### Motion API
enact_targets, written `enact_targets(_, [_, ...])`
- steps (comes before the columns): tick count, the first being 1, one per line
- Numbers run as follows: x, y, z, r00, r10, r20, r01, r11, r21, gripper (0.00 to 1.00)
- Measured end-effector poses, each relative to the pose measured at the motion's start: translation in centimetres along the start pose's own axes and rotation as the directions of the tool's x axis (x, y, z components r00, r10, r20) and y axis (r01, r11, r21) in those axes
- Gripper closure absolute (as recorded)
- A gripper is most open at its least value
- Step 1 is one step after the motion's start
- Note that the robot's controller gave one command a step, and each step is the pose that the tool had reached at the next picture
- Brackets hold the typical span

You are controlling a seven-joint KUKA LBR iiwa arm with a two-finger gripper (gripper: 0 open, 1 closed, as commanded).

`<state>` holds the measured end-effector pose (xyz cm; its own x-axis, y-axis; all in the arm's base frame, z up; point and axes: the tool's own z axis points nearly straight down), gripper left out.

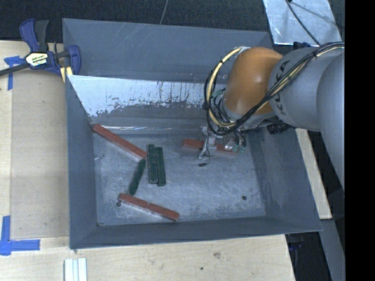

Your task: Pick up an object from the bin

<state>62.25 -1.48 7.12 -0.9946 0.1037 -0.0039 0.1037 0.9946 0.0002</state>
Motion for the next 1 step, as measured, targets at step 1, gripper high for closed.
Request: enact_targets(1, [0.0,0.0,0.0,1.0,0.0,0.0,0.0,1.0,0.0,1.0])
